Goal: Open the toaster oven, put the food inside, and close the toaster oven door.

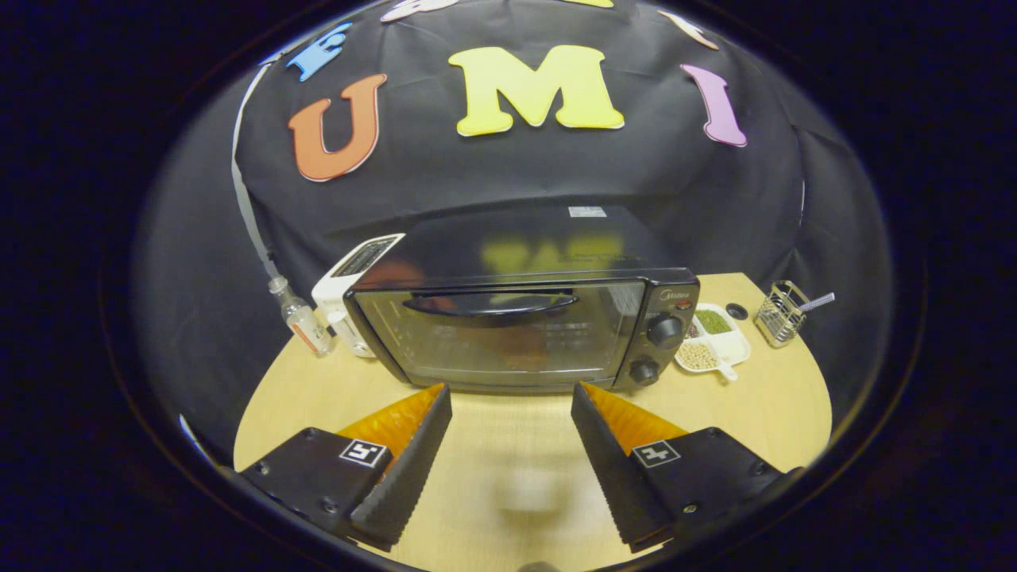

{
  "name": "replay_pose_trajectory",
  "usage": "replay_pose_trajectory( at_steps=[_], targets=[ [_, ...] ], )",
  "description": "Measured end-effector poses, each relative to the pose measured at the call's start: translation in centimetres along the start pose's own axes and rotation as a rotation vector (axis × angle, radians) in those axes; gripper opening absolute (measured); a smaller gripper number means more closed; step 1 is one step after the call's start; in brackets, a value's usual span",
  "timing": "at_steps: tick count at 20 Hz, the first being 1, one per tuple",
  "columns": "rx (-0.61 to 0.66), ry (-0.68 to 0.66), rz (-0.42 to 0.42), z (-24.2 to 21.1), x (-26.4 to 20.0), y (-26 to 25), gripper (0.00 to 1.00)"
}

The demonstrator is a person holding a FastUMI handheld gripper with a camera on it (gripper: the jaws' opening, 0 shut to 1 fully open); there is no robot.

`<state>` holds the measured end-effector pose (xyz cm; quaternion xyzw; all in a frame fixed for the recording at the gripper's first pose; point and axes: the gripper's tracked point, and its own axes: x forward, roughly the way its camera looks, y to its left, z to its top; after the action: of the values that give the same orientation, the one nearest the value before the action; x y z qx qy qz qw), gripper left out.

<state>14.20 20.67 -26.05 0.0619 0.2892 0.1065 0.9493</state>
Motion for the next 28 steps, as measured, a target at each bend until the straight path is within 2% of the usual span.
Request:
replay_pose_trajectory(
  at_steps=[4, 9, 13, 17, 19, 23, 28],
  targets=[
    [0.017, -0.048, -0.012, 0.7, -4.8, -1.9, 0.97],
    [0.026, -0.163, -0.064, 3.2, -13.1, -5.9, 0.98],
    [0.034, -0.285, -0.125, 7.0, -21.0, -10.3, 0.98],
    [0.081, -0.362, -0.172, 9.1, -26.6, -15.3, 0.98],
    [0.105, -0.378, -0.177, 9.5, -28.3, -17.5, 0.99],
    [0.072, -0.399, -0.183, 10.1, -30.4, -20.6, 0.99],
    [0.056, -0.402, -0.114, 10.9, -30.3, -21.6, 0.99]
  ],
)
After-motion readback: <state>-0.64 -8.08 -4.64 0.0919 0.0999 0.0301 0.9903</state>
